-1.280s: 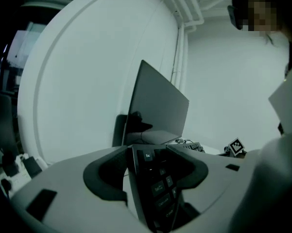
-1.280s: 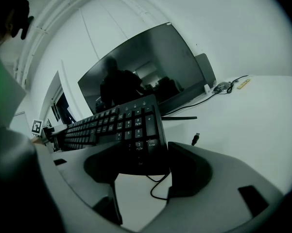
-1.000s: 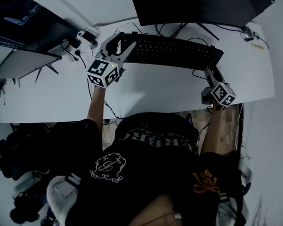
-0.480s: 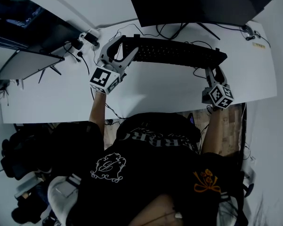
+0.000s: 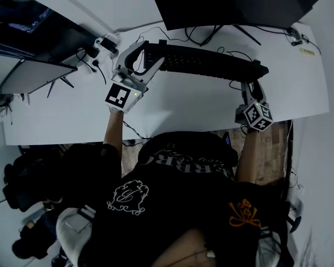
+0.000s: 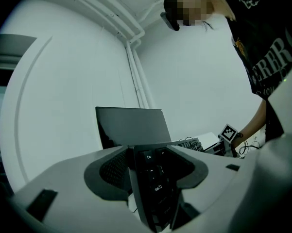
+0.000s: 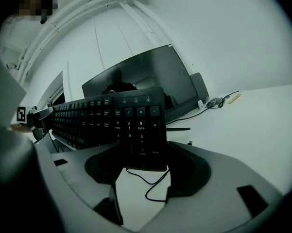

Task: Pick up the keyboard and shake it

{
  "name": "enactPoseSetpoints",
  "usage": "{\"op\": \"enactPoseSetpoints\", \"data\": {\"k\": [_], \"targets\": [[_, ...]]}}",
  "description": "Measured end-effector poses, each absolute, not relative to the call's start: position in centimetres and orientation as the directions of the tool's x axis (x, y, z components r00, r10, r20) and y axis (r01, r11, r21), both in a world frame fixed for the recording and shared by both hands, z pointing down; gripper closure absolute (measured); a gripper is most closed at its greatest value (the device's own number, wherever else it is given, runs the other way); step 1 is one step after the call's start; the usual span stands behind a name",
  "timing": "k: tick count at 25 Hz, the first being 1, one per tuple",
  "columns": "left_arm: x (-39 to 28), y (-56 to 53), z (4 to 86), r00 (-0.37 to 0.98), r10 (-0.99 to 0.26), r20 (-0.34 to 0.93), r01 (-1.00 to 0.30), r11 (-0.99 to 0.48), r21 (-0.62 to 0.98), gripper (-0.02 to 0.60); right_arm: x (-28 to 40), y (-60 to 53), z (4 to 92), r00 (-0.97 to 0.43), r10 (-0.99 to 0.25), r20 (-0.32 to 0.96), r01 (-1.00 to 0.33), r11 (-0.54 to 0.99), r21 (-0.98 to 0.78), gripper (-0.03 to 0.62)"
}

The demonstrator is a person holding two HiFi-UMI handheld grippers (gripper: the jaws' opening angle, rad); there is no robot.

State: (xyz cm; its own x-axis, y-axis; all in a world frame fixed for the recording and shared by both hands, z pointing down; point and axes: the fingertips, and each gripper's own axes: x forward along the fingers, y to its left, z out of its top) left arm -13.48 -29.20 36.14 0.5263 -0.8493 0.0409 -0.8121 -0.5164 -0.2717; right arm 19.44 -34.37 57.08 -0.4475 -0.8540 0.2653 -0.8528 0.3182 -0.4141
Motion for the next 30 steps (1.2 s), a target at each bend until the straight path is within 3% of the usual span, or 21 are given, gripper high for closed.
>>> {"op": "enactPoseSetpoints", "data": {"k": [6, 16, 30], "targets": [[-14.9, -30.0, 39.6, 0.494, -0.854, 0.165, -0.837, -0.518, -0.177, 0.334, 19.7, -34.0, 57.9, -0.451, -0.827, 0.334, -0.864, 0.311, -0.396, 0.330], [-13.6, -32.0, 44.2, 0.549, -0.811, 0.202, -0.830, -0.557, 0.019, 0.334, 22.9, -31.2, 59.4, -0.416, -0.778, 0.470, -0.894, 0.254, -0.369, 0.332], [-6.5, -39.0, 51.8, 0.671, -0.687, 0.278, -0.739, -0.648, 0.182, 0.334, 30.2, -28.7, 62.8, -0.257, -0.771, 0.582, -0.923, 0.018, -0.383, 0.362]]}}
